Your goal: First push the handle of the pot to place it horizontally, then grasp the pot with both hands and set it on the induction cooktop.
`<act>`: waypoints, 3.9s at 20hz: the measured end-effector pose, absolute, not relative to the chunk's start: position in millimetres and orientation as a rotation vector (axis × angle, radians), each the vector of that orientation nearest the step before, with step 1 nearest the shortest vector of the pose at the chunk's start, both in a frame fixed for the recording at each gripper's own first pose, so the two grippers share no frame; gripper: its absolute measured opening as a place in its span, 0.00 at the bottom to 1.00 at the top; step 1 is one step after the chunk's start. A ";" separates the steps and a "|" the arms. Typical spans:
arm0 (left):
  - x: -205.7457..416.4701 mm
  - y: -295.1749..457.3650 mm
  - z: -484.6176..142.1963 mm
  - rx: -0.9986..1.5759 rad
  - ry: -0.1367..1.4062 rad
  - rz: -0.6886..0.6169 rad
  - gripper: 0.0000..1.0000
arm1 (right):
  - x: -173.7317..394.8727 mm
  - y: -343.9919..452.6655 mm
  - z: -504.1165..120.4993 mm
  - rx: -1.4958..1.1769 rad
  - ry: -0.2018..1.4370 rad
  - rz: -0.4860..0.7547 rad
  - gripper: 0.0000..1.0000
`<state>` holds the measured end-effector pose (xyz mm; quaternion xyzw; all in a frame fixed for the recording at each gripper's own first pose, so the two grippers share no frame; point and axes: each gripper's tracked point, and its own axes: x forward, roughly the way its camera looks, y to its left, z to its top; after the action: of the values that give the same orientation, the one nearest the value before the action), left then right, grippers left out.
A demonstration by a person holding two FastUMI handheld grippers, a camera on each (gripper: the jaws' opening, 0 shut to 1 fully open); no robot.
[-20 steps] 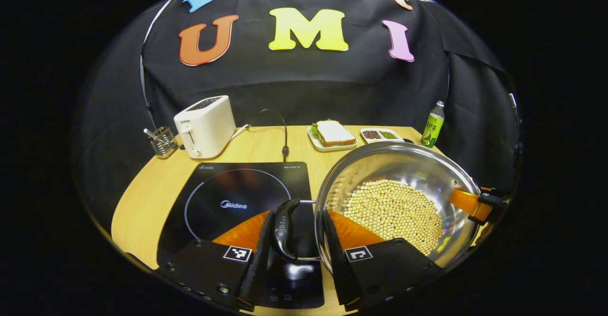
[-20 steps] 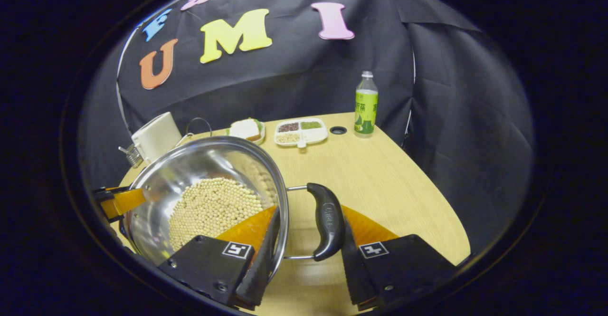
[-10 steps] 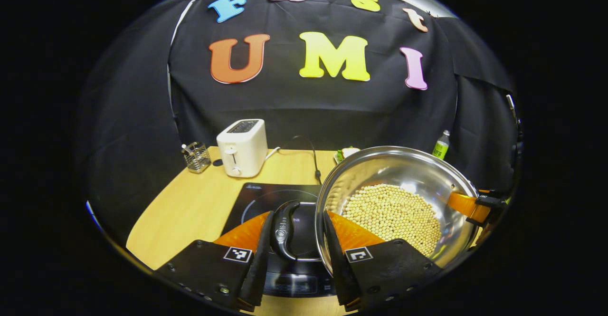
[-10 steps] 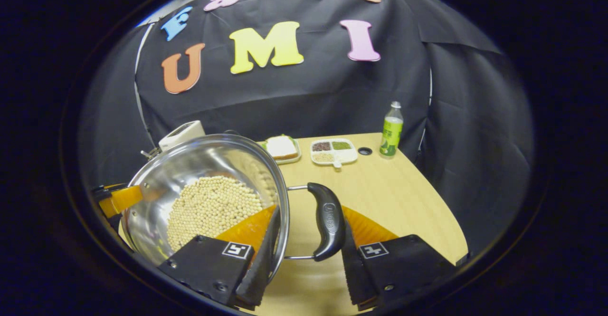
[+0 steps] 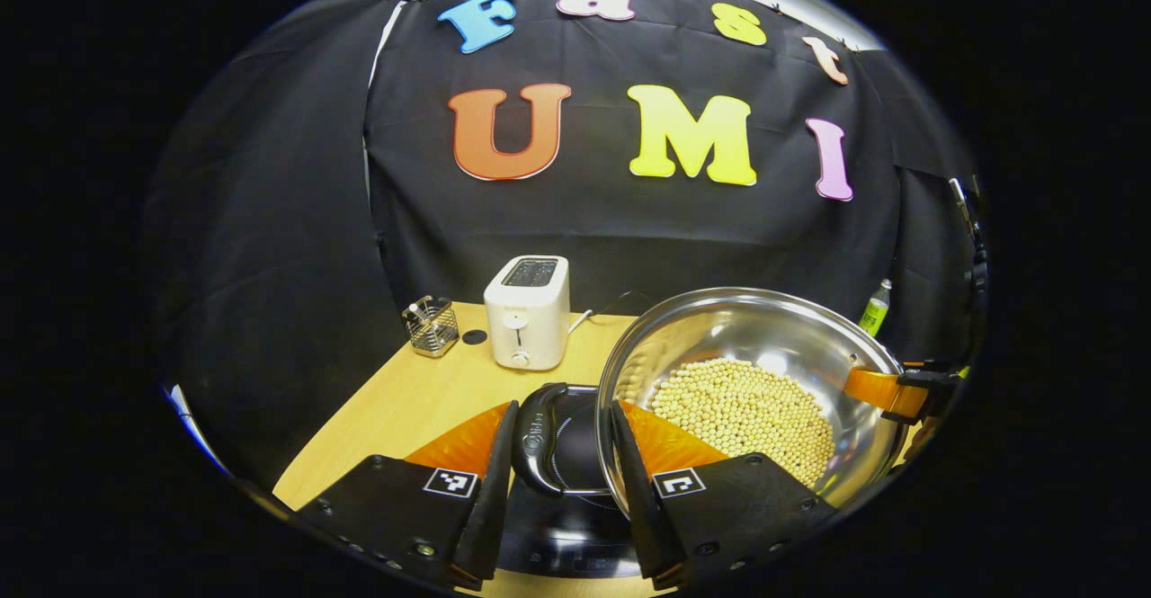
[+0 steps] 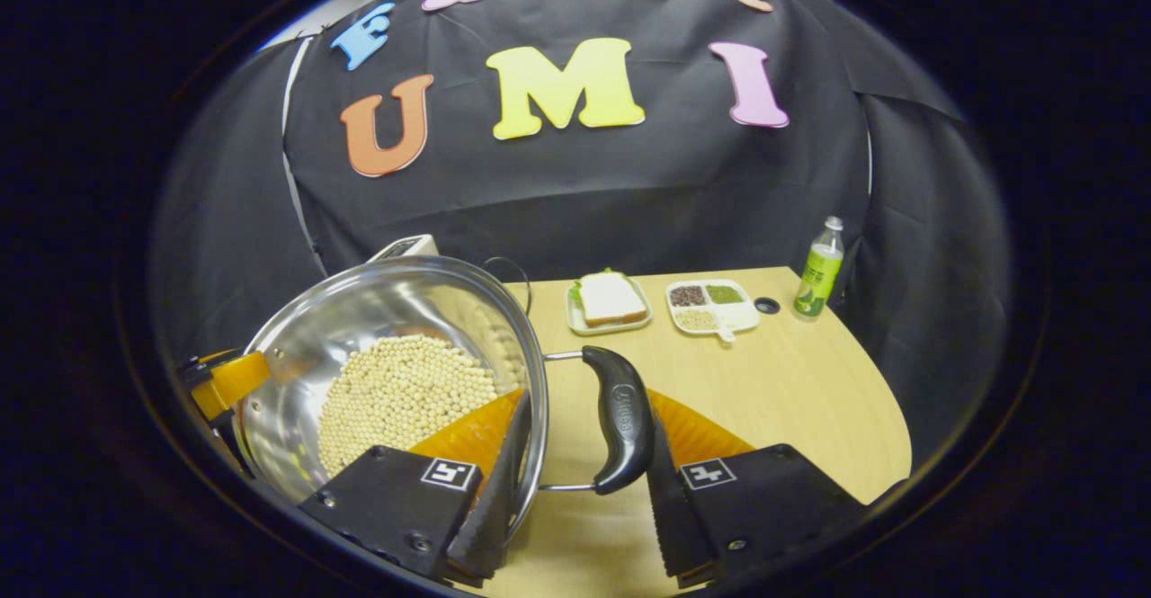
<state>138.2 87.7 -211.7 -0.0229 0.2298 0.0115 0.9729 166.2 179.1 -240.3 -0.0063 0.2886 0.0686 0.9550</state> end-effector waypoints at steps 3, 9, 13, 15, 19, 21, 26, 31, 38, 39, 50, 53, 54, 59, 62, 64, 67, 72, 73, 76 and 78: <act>157.9 105.5 -214.0 -0.047 0.473 0.044 0.56 | 183.4 200.5 -245.7 -0.014 0.603 0.140 0.68; 192.9 124.7 -238.5 -0.018 0.491 0.073 0.57 | 215.4 224.5 -276.7 -0.009 0.655 0.143 0.69; 204.8 129.5 -269.9 -0.008 0.531 0.072 0.57 | 229.2 232.9 -306.7 -0.035 0.681 0.155 0.69; 206.8 133.9 -284.6 -0.031 0.553 0.078 0.56 | 235.5 236.2 -318.9 -0.054 0.687 0.158 0.69; 213.2 134.6 -305.9 -0.027 0.590 0.080 0.57 | 237.6 239.3 -341.7 -0.063 0.719 0.159 0.67; 210.2 137.6 -310.7 -0.024 0.596 0.084 0.57 | 239.3 240.5 -348.7 -0.064 0.723 0.167 0.69; 210.4 137.5 -322.8 -0.018 0.612 0.071 0.57 | 240.7 239.1 -358.3 -0.060 0.716 0.158 0.69; 208.8 139.2 -326.9 -0.044 0.590 0.053 0.57 | 242.1 238.8 -356.6 -0.029 0.685 0.173 0.70; 203.5 144.9 -327.5 -0.029 0.581 0.068 0.65 | 237.7 235.9 -356.2 0.060 0.646 0.248 0.86; 200.2 146.5 -328.4 -0.030 0.590 0.076 0.67 | 234.1 235.9 -355.3 0.075 0.646 0.258 0.96; 158.9 138.3 -265.1 -0.030 0.448 0.115 0.86 | 201.9 203.3 -313.1 0.075 0.535 0.234 1.00; 138.0 123.8 -244.6 -0.034 0.400 0.100 0.89 | 185.4 190.7 -297.3 0.077 0.504 0.215 1.00; 130.2 120.6 -237.4 -0.031 0.382 0.095 0.90 | 179.0 183.5 -292.2 0.078 0.494 0.203 0.97; 91.5 97.8 -204.4 -0.033 0.312 0.071 0.94 | 141.3 151.1 -260.0 0.085 0.432 0.177 0.97; 67.2 87.2 -192.1 -0.030 0.272 0.076 0.94 | 113.7 125.0 -241.2 0.082 0.366 0.158 0.97; 50.1 77.1 -185.3 -0.034 0.265 0.075 0.94 | 93.2 104.5 -225.8 0.069 0.330 0.137 0.96; 30.8 69.1 -166.1 -0.009 0.233 0.096 0.94 | 66.7 73.5 -194.3 0.036 0.260 0.097 0.95; -2.0 37.2 -139.4 -0.007 0.176 0.048 0.94 | 16.7 45.9 -145.1 -0.011 0.165 0.078 0.97; -7.3 33.4 -135.2 -0.012 0.159 0.050 0.94 | 6.8 41.2 -136.4 -0.017 0.149 0.077 0.96; -27.0 22.5 -128.7 -0.007 0.129 0.044 0.94 | -22.3 28.6 -114.5 -0.031 0.096 0.075 0.96; -38.5 22.1 -118.7 0.022 0.103 0.056 0.94 | -40.6 17.8 -96.4 -0.047 0.055 0.062 0.96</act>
<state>-38.5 22.1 -118.7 0.0109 0.0513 0.0281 0.9982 -40.6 17.8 -96.4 -0.0237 0.0273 0.0311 0.9989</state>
